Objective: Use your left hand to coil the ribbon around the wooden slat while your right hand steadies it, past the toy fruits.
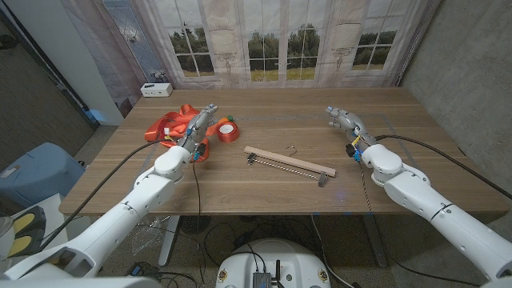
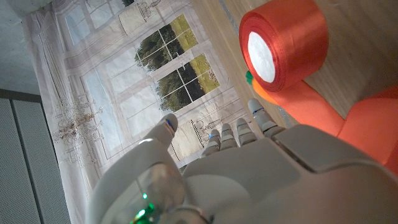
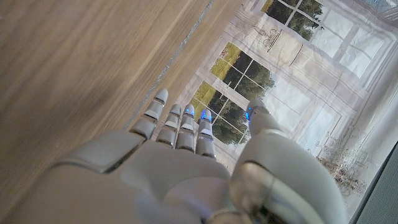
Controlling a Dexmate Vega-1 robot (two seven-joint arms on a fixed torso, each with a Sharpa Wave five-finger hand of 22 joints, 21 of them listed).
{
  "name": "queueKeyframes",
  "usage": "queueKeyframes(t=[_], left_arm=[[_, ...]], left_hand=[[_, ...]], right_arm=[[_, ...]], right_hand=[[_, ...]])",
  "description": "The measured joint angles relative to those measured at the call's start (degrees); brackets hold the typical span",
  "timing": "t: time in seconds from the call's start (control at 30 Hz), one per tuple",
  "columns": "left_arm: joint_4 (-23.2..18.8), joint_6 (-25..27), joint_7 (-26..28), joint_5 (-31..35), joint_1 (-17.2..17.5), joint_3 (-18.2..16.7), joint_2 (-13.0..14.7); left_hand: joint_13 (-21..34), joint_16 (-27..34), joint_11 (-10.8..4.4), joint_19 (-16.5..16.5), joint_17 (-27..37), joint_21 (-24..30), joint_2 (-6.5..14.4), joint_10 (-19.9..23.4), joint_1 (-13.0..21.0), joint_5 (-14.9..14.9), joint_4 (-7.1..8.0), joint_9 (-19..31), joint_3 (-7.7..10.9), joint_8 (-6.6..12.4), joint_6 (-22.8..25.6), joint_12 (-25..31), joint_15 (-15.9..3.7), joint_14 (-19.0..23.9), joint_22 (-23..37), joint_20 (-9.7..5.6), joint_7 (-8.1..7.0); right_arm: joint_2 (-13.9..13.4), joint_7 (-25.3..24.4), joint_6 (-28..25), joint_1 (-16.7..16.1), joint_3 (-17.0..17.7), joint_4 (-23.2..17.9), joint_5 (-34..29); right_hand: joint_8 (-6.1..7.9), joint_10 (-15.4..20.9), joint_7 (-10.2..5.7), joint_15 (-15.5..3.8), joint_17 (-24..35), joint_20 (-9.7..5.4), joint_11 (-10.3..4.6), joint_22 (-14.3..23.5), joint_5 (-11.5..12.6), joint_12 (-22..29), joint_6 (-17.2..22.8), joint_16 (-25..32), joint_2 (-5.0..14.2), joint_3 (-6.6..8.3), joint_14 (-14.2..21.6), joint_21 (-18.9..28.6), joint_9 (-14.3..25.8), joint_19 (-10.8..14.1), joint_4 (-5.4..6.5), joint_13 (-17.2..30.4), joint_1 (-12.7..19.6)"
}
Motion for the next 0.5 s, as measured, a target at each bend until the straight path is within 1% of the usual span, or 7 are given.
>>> queueKeyframes(t=[0.03, 0.17, 0.23, 0.27, 0.3, 0.43, 0.5], left_arm=[[-0.6, 0.6, 0.4, 0.5, 0.1, 0.1, 0.3], [-2.3, 2.0, 1.6, 1.7, 0.3, 0.4, 1.2], [-3.4, 2.0, 1.6, 1.7, 0.5, 0.6, 1.7], [-3.8, 3.9, 2.8, 3.2, 0.6, 0.7, 2.0], [-4.4, 3.9, 2.8, 3.2, 0.6, 0.7, 2.3], [-6.1, 5.6, 3.9, 4.6, 0.9, 1.0, 3.1], [-6.8, 6.9, 4.6, 5.5, 1.0, 1.1, 3.4]], left_hand=[[0.0, 0.0, 0.0, 0.0, 0.0, 0.0, 0.0, 0.0, 0.0, 0.0, -0.3, 0.0, -0.02, 0.0, 0.1, 0.0, -0.13, 0.1, 0.0, 0.0, -0.08], [0.1, 0.0, -0.13, 0.3, 0.0, -0.3, 0.0, 0.5, 0.5, -0.2, -0.96, 0.0, -0.2, 0.0, 0.9, 0.2, 0.15, 0.8, 0.0, 0.31, -0.29], [0.2, 0.0, -0.03, 0.4, 0.0, -0.4, -0.2, 0.6, 0.7, -0.2, -1.31, 0.0, -0.08, 0.0, 1.0, 0.2, 0.05, 1.1, 0.0, 0.43, -0.4], [0.2, 0.0, 0.09, 0.5, 0.0, -0.5, 0.0, 0.7, 0.9, -0.2, -1.38, 0.0, -0.15, 0.0, 1.3, 0.2, 0.1, 1.3, 0.0, 0.51, -0.35], [0.2, 0.0, 0.17, 0.5, 0.0, -0.5, 0.0, 0.8, 0.9, -0.2, -1.49, 0.0, -0.26, 0.0, 1.4, 0.2, 0.1, 1.3, 0.0, 0.51, -0.26], [0.2, 0.0, 0.17, 0.7, 0.0, -0.5, -0.3, 0.8, 1.2, -0.5, -2.05, 0.2, -0.34, 0.0, 1.7, 0.2, 0.1, 1.3, 0.0, 0.71, -0.49], [0.2, 0.0, 0.29, 0.7, 0.0, -0.8, -0.3, 1.2, 1.2, -0.5, -2.13, 0.3, -0.37, 0.0, 1.7, 0.2, 0.18, 1.4, 0.0, 0.71, -0.49]], right_arm=[[-0.6, -0.5, -1.0, -0.4, 0.0, -1.1, -0.6], [-1.8, -1.9, -3.6, -1.3, 0.0, -3.6, -2.3], [-1.8, -2.7, -5.4, -1.3, 0.0, -3.6, -3.3], [-3.4, -3.1, -6.3, -2.3, 0.0, -6.7, -3.8], [-3.4, -3.1, -6.4, -2.3, 0.0, -6.7, -3.9], [-5.5, -4.4, -10.2, -3.6, 0.0, -10.9, -6.0], [-5.8, -4.7, -11.3, -3.8, 0.0, -11.5, -6.5]], right_hand=[[0.0, 0.0, -0.19, -0.09, 0.0, 0.0, 0.0, 0.0, 0.0, 0.0, 0.2, 0.0, -0.09, -0.01, 0.1, 0.0, 0.0, 0.0, -0.3, 0.0, 0.1], [0.0, 0.2, -0.31, -0.4, 0.0, 0.22, -0.23, 0.0, 0.0, 0.0, 0.3, 0.0, -0.3, 0.02, 0.4, 0.0, 0.0, 0.2, -0.37, 0.0, 0.3], [0.0, 0.3, -0.31, -0.4, 0.0, 0.31, -0.31, 0.0, 0.0, 0.0, 0.3, 0.1, -0.29, 0.02, 0.4, 0.0, 0.0, 0.3, -0.37, 0.0, 0.3], [0.18, 0.3, -0.47, -0.4, 0.0, 0.31, -0.31, 0.0, 0.0, 0.0, 0.5, 0.2, -0.54, 0.02, 0.4, 0.0, 0.0, 0.3, -0.37, 0.0, 0.6], [0.22, 0.4, -0.51, -0.4, 0.0, 0.31, -0.37, 0.0, 0.0, 0.0, 0.5, 0.2, -0.31, 0.02, 0.4, 0.0, 0.0, 0.3, -0.37, 0.0, 0.9], [0.22, 0.9, -0.5, -0.82, 0.0, 0.51, -0.3, 0.0, 0.0, 0.0, 0.9, 0.2, -0.29, 0.02, 0.8, 0.0, 0.0, 0.5, -0.37, 0.0, 0.9], [0.22, 1.1, -0.78, -0.82, 0.0, 0.62, -0.51, 0.0, 0.0, 0.0, 1.2, 0.2, -0.29, 0.02, 0.8, 0.0, 0.0, 0.6, -0.37, 0.0, 0.9]])
